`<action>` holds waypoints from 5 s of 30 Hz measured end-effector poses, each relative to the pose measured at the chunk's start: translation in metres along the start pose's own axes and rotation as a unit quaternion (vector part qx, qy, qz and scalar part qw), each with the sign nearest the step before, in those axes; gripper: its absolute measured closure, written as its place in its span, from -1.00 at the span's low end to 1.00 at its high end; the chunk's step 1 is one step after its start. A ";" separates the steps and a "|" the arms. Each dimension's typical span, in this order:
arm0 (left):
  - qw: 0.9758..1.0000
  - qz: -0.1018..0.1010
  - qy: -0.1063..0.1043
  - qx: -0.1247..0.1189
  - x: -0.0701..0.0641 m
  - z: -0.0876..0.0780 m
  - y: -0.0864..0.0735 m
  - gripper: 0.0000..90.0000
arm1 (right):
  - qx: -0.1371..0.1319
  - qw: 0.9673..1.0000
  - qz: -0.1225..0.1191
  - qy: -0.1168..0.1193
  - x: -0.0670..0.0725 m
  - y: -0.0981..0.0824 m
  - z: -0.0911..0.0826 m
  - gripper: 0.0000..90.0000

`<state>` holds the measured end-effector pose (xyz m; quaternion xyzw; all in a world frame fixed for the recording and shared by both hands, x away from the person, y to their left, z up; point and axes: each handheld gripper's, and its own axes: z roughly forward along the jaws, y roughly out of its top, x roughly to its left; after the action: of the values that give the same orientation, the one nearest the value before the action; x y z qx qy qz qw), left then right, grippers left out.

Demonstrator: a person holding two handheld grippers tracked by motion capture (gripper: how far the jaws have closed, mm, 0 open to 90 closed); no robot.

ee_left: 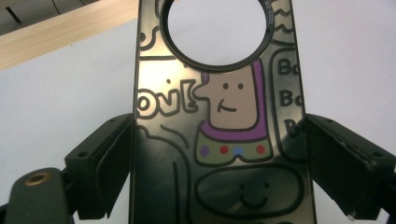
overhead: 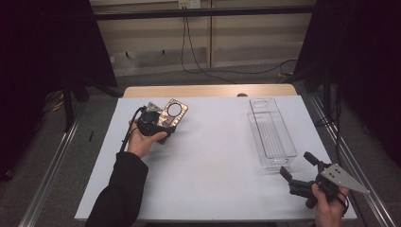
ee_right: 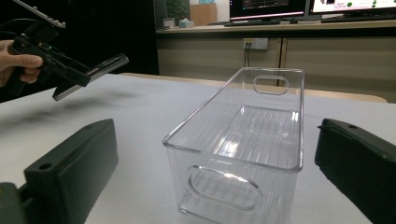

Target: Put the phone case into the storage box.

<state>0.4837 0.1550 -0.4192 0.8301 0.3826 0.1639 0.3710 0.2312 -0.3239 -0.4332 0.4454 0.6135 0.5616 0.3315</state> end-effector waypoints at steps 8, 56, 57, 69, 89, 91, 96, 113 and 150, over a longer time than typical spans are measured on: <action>1.000 -0.001 0.002 -0.018 0.002 -0.004 -0.002 -0.72 | -0.001 1.000 0.001 0.001 0.000 0.000 0.000 -1.00; 0.984 -0.004 -0.044 -0.175 -0.010 -0.052 -0.037 -0.72 | 0.002 1.000 0.001 0.000 0.000 0.000 0.000 -1.00; 0.984 -0.001 -0.043 -0.176 -0.011 -0.054 -0.038 -0.72 | 0.002 1.000 0.001 0.000 0.000 0.000 0.000 -1.00; 0.978 0.022 -0.067 -0.196 -0.032 -0.071 -0.045 -0.72 | -0.002 1.000 0.001 0.001 0.001 0.000 0.000 -1.00; 0.976 0.027 -0.117 -0.184 -0.055 -0.078 -0.069 -0.73 | -0.001 1.000 0.001 0.002 0.001 0.000 0.001 -1.00; 0.974 0.022 -0.121 -0.189 -0.057 -0.080 -0.071 -0.73 | -0.001 1.000 0.001 0.003 0.001 0.000 0.001 -1.00; 0.971 0.029 -0.130 -0.199 -0.065 -0.086 -0.070 -0.73 | -0.001 1.000 0.002 0.009 0.002 0.000 0.001 -1.00; 0.967 0.043 -0.155 -0.199 -0.083 -0.078 -0.069 -0.73 | 0.002 0.999 0.004 0.035 0.006 0.003 0.003 -1.00; 0.948 0.084 -0.232 -0.199 -0.122 -0.081 -0.066 -0.73 | 0.020 0.984 -0.015 0.178 0.048 0.020 0.032 -1.00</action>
<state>0.3251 0.1312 -0.4124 0.7835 0.1745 0.0702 0.5922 0.2449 -0.2679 -0.4138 0.3351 0.6807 0.6144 0.2164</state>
